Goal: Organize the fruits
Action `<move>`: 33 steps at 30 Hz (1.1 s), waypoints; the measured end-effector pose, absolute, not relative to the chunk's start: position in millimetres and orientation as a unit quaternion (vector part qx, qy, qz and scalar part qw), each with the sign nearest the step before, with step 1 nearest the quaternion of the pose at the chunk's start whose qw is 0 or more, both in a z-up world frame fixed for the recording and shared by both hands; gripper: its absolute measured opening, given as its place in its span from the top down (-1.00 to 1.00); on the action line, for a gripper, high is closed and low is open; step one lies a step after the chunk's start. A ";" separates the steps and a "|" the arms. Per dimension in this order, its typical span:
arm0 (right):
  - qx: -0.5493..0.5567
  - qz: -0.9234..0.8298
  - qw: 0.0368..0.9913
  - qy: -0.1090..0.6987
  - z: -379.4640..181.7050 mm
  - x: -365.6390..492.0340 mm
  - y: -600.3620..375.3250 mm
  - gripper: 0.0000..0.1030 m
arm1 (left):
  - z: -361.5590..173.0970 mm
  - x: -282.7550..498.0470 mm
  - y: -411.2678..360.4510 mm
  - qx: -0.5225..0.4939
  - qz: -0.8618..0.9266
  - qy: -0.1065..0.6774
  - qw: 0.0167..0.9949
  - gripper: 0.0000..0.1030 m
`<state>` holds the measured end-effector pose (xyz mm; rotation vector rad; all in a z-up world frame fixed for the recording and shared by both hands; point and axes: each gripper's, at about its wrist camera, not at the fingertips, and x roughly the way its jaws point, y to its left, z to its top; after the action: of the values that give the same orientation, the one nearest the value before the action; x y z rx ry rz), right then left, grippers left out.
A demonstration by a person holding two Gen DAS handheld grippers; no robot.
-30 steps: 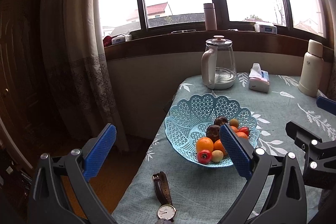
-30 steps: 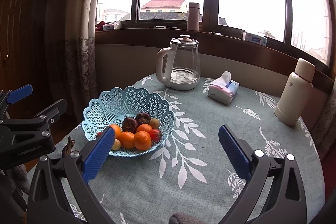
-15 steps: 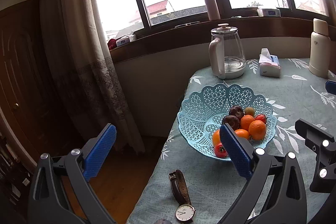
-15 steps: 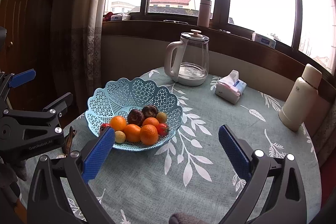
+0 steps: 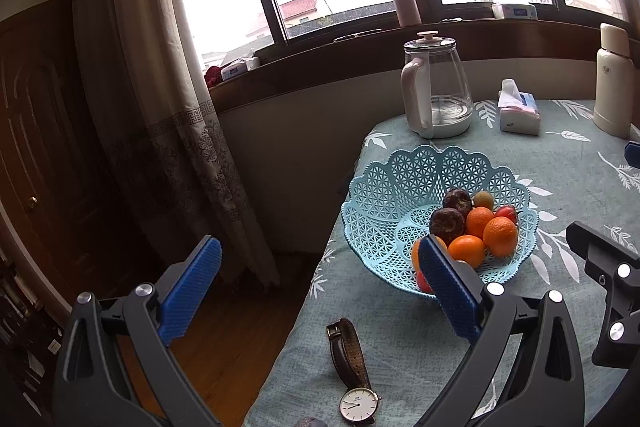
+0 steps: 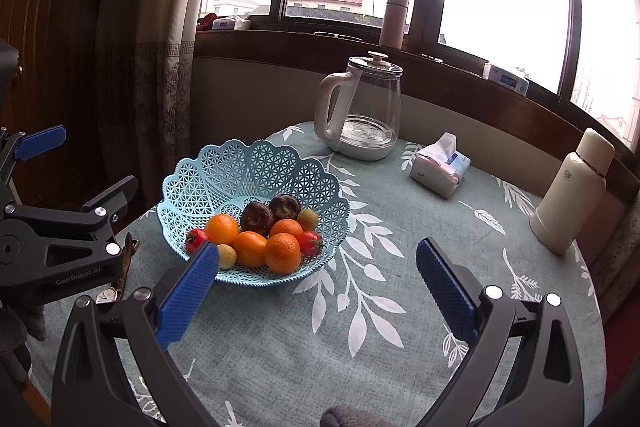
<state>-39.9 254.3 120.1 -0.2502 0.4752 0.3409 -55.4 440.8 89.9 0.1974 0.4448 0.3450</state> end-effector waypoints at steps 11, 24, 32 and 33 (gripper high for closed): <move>-0.132 0.170 0.947 0.236 117.7 -38.2 258.4 -0.91 | 87.3 -53.6 441.0 0.100 0.171 0.222 0.955 -0.95; -0.133 0.172 0.947 0.237 117.6 -38.4 259.6 -0.91 | 87.7 -53.3 438.7 0.103 0.168 0.221 0.955 -0.95; -0.138 0.176 0.945 0.238 116.4 -40.6 261.3 -0.91 | 89.0 -55.4 434.9 0.106 0.165 0.219 0.956 -0.95; -0.138 0.176 0.945 0.237 116.5 -41.2 261.2 -0.91 | 89.1 -55.5 434.6 0.106 0.165 0.219 0.956 -0.95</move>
<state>-41.2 261.2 116.5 -0.2816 0.4834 0.3591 -55.5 434.6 89.1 0.2154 0.4439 0.3353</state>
